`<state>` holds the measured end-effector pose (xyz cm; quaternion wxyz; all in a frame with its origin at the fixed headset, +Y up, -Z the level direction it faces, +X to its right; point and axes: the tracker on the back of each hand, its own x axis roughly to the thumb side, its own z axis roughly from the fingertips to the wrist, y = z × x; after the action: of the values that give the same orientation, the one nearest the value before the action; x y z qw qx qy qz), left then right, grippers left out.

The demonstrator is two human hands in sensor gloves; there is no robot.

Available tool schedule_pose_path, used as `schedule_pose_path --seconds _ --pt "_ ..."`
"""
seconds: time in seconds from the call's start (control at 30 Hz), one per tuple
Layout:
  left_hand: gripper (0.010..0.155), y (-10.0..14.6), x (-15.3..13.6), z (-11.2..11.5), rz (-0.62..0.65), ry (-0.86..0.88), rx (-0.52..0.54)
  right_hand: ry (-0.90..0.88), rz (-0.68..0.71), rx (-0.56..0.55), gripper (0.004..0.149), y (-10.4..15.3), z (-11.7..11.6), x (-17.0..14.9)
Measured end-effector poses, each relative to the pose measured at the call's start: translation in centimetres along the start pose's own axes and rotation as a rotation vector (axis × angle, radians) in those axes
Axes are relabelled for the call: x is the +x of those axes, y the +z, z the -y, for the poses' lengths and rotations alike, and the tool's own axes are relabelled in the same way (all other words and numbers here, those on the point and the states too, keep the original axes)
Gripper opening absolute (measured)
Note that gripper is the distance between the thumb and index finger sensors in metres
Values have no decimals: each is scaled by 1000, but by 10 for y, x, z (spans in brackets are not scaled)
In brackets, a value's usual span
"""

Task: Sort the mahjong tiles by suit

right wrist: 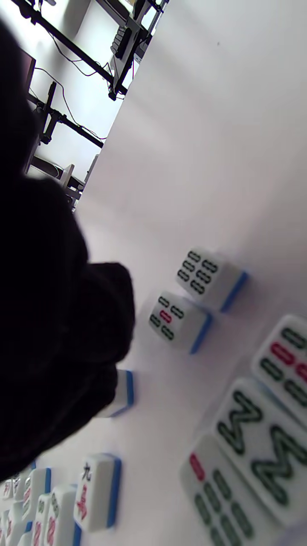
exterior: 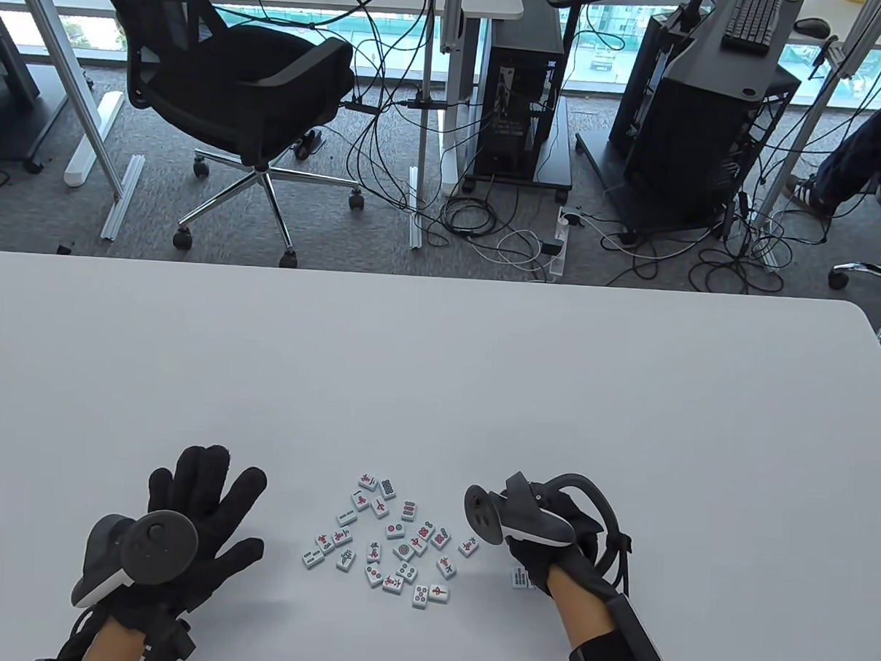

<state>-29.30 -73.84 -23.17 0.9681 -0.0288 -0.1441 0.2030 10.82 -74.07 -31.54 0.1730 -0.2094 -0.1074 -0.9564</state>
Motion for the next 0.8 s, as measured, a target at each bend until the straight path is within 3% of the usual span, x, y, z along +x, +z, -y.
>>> schedule_pose_path --seconds 0.53,0.67,0.8 --pt "79 -1 0 0 -1 2 -2 70 -22 21 58 0 -22 6" --pt "79 -1 0 0 1 5 4 65 -46 42 61 1 -16 8" --pt "79 -1 0 0 5 9 4 -49 -59 92 63 1 6 22"
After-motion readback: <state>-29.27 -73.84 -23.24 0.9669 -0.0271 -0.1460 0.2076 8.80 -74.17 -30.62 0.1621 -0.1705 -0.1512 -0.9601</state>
